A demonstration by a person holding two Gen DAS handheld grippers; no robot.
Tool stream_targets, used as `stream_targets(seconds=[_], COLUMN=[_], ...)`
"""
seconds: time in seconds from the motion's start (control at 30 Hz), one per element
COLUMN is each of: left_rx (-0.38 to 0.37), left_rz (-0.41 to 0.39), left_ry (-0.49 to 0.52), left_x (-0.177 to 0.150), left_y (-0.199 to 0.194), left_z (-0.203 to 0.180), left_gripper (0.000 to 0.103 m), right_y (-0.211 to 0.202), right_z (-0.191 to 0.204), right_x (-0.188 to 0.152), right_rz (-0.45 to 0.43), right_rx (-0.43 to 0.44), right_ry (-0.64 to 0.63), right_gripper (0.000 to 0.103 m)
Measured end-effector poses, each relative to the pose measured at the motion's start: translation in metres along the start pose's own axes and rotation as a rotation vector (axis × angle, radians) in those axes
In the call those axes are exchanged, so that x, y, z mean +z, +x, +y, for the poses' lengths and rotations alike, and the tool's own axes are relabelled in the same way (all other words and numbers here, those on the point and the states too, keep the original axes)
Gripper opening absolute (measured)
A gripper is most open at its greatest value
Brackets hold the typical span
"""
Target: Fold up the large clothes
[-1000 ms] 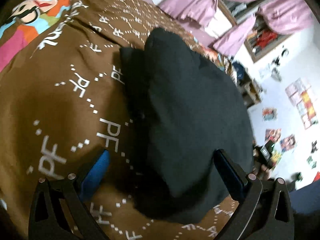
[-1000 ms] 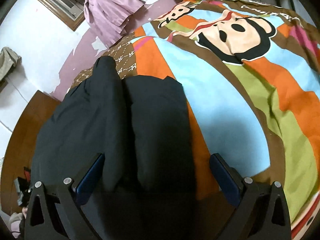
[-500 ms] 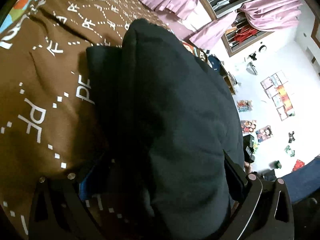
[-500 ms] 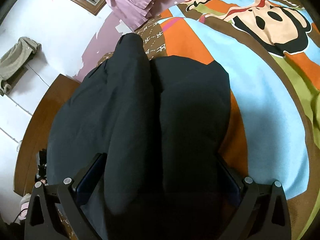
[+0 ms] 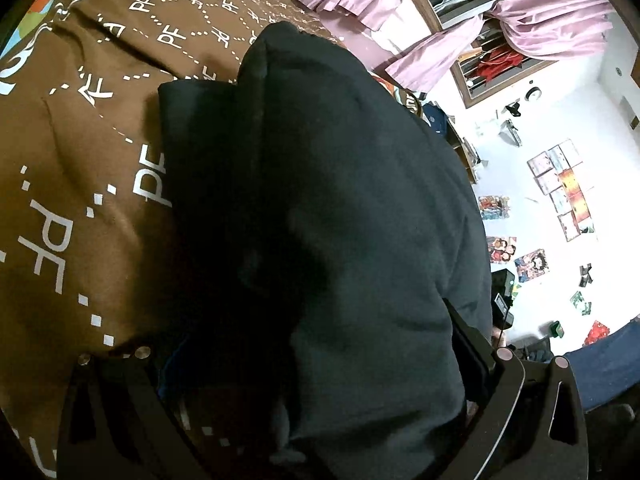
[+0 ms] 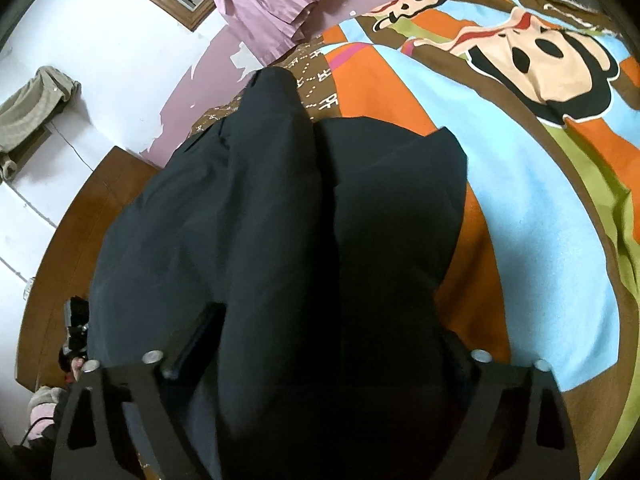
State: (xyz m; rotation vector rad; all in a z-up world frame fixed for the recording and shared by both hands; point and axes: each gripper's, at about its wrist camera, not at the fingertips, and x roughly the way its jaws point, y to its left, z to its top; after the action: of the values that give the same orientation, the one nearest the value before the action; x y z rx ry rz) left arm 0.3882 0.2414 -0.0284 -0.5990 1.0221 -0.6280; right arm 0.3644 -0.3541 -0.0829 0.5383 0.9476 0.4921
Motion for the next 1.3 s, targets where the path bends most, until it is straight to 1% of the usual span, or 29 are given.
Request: stream_targets(seconds=[0.07,0.1,0.13,0.17,0.2,0.23,0.27,0.33,0.4,0.43,0.5,0.6,0.67,0.77,0.83,0.9,0.93,0.97,1.0,1.03,1.07,1.1,1.17,1.2,1.23,1.3], left_rx=[-0.018,-0.035,-0.042,-0.047,-0.055,-0.057,-0.060,-0.036,-0.019,-0.019,-0.020,-0.009,0.002,0.040,0.051,0.065,0.100,0.123,0.151,0.177,0.204,0.209,0.188,0.192,0.219,0.281], left_rz=[-0.013,-0.024,-0.039,-0.048,-0.057,-0.064,-0.073,-0.090,-0.114,-0.139,-0.174,-0.220,-0.255,-0.301,-0.336,-0.351,-0.347,-0.333,-0.307,-0.287,-0.276,-0.274,-0.278,-0.278,-0.273,-0.262], left_ry=[0.002,0.006,0.005,-0.004,-0.024,-0.040,-0.059,-0.068,-0.051,-0.020,0.027,0.110,0.153,0.190,0.184,0.168,0.163,0.148,0.120,0.095,0.069,0.040,0.008,0.006,0.014,0.026], left_x=[-0.003,-0.006,-0.007,-0.010,-0.011,-0.011,-0.012,-0.013,-0.013,-0.014,-0.014,-0.015,-0.021,-0.030,-0.039,-0.044,-0.047,-0.050,-0.053,-0.057,-0.060,-0.064,-0.069,-0.070,-0.072,-0.073], left_y=[0.002,0.005,0.005,0.003,0.002,0.002,0.000,-0.003,-0.008,-0.014,-0.018,-0.031,-0.044,-0.063,-0.074,-0.077,-0.074,-0.069,-0.062,-0.057,-0.052,-0.049,-0.053,-0.054,-0.052,-0.050], left_z=[-0.002,-0.006,-0.008,-0.007,-0.006,-0.006,-0.006,-0.013,-0.025,-0.035,-0.054,-0.084,-0.097,-0.108,-0.102,-0.093,-0.086,-0.080,-0.070,-0.061,-0.052,-0.043,-0.033,-0.032,-0.035,-0.043], left_gripper=[0.098,0.088,0.079,0.074,0.065,0.055,0.050,0.038,0.031,0.028,0.026,0.026,0.026,0.026,0.026,0.026,0.026,0.026,0.026,0.026,0.027,0.028,0.029,0.031,0.034,0.038], right_y=[-0.001,-0.002,-0.004,-0.006,-0.008,-0.011,-0.015,-0.023,-0.034,-0.040,-0.050,-0.061,-0.059,-0.053,-0.043,-0.023,-0.016,0.001,0.009,0.017,0.019,0.018,0.013,0.011,0.010,0.007], right_z=[0.009,0.013,0.018,0.023,0.028,0.034,0.041,0.055,0.073,0.088,0.115,0.147,0.167,0.182,0.185,0.181,0.176,0.168,0.161,0.151,0.143,0.136,0.128,0.128,0.130,0.136], right_x=[0.001,0.001,0.001,0.001,0.000,0.000,-0.001,-0.002,0.000,0.002,0.003,0.006,0.012,0.014,0.017,0.018,0.016,0.015,0.012,0.010,0.008,0.008,0.011,0.012,0.012,0.012], right_rz=[-0.001,-0.002,-0.004,-0.011,-0.021,-0.033,-0.051,-0.083,-0.128,-0.152,-0.196,-0.259,-0.292,-0.327,-0.319,-0.284,-0.260,-0.216,-0.197,-0.185,-0.182,-0.183,-0.186,-0.187,-0.187,-0.189], right_rx=[-0.018,-0.028,-0.036,-0.040,-0.042,-0.043,-0.047,-0.045,-0.008,0.009,0.032,0.075,0.093,0.082,0.070,0.021,-0.007,-0.054,-0.092,-0.135,-0.147,-0.143,-0.135,-0.140,-0.154,-0.191], right_ry=[-0.016,-0.026,-0.036,-0.047,-0.060,-0.075,-0.097,-0.136,-0.180,-0.216,-0.285,-0.346,-0.371,-0.411,-0.406,-0.409,-0.408,-0.394,-0.380,-0.359,-0.338,-0.317,-0.281,-0.277,-0.279,-0.300], right_gripper=[0.068,0.064,0.056,0.047,0.042,0.034,0.029,0.024,0.023,0.022,0.021,0.020,0.020,0.020,0.020,0.020,0.020,0.020,0.020,0.024,0.025,0.026,0.029,0.030,0.033,0.046])
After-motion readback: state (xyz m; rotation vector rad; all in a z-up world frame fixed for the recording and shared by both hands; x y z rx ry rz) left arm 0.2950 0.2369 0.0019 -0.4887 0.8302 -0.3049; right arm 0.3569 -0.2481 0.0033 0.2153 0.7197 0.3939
